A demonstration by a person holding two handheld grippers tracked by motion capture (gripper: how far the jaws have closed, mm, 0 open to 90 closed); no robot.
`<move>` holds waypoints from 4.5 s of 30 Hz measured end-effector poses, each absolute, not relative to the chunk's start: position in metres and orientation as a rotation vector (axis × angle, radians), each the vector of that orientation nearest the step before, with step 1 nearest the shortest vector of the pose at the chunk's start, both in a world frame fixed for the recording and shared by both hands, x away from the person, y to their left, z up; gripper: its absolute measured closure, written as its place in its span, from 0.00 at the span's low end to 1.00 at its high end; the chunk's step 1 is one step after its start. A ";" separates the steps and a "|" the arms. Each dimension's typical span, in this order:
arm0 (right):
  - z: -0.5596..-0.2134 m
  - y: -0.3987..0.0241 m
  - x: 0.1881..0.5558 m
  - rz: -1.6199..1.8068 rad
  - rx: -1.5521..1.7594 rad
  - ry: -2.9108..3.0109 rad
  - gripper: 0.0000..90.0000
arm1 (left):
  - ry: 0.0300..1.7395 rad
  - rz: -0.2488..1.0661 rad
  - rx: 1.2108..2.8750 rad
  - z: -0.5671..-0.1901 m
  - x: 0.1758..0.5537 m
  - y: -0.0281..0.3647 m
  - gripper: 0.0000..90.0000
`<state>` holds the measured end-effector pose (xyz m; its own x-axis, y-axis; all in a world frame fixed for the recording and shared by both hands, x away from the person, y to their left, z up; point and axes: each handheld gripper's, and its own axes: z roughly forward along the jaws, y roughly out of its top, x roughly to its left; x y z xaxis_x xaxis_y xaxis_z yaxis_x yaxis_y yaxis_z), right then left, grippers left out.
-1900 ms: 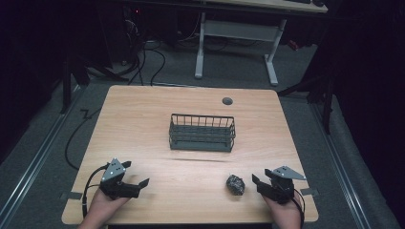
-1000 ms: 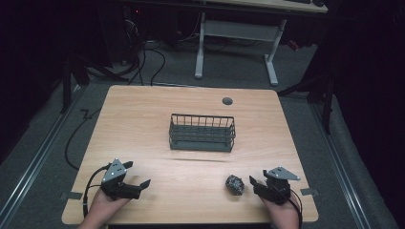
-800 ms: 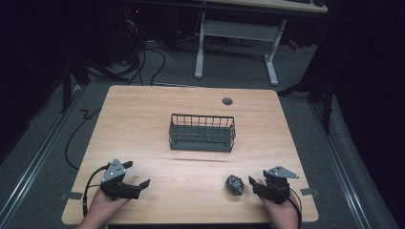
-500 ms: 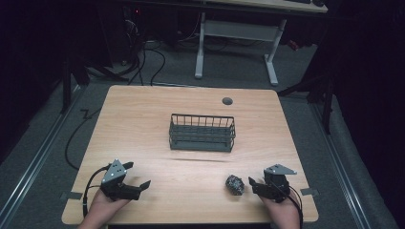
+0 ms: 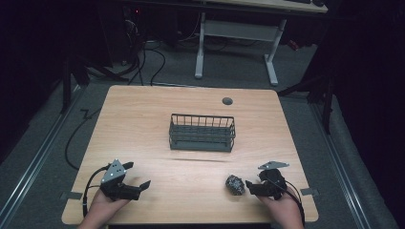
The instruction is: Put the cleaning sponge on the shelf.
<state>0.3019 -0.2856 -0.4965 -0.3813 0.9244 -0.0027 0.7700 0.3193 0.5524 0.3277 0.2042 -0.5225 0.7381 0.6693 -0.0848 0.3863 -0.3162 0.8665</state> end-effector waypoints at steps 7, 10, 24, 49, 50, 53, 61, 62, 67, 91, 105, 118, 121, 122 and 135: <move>-0.493 -0.286 0.305 0.640 1.538 2.330 0.32 | 0.808 0.358 1.947 -0.523 0.328 0.203 0.03; -0.492 -0.284 0.307 0.608 1.537 2.359 0.32 | 0.809 0.355 1.945 -0.523 0.328 0.203 0.03; -0.475 -0.283 0.317 0.444 1.518 2.509 0.32 | 0.801 0.351 1.950 -0.523 0.328 0.203 0.03; -0.458 -0.252 0.316 0.271 1.406 2.736 0.21 | 0.815 0.361 1.930 -0.522 0.329 0.201 0.00; -0.458 -0.251 0.316 0.274 1.405 2.740 0.21 | 0.814 0.364 1.934 -0.522 0.329 0.201 0.00; -0.459 -0.245 0.316 0.283 1.405 2.745 0.19 | 0.811 0.371 1.937 -0.522 0.330 0.201 0.00; -0.461 -0.226 0.318 0.288 1.324 2.796 0.18 | 0.809 0.381 1.936 -0.521 0.328 0.200 0.00; -0.461 -0.224 0.318 0.292 1.321 2.798 0.18 | 0.809 0.381 1.936 -0.521 0.328 0.200 0.00; -0.460 -0.217 0.323 0.324 1.330 2.790 0.18 | 0.808 0.374 1.938 -0.522 0.328 0.200 0.00; -0.479 -0.216 0.333 0.323 1.399 2.762 0.44 | 0.802 0.363 1.941 -0.522 0.328 0.201 0.00; -0.453 -0.217 0.341 0.338 1.399 2.758 0.46 | 0.804 0.362 1.943 -0.522 0.328 0.201 0.00; -0.428 -0.214 0.361 0.346 1.388 2.769 0.46 | 0.806 0.357 1.942 -0.523 0.328 0.201 0.00; -0.423 -0.212 0.365 0.340 1.418 2.764 0.46 | 0.806 0.356 1.943 -0.523 0.329 0.201 0.00; -0.422 -0.213 0.367 0.341 1.404 2.771 0.46 | 0.807 0.355 1.943 -0.523 0.329 0.201 0.00; -0.400 -0.206 0.384 0.336 1.427 2.787 0.45 | 0.803 0.353 1.943 -0.523 0.328 0.200 0.00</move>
<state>0.3839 -0.2065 -0.4004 -0.5894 0.8013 0.1026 0.8028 0.5667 0.1856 0.3281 0.2000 -0.5233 0.7409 0.6659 -0.0878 0.3856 -0.3147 0.8674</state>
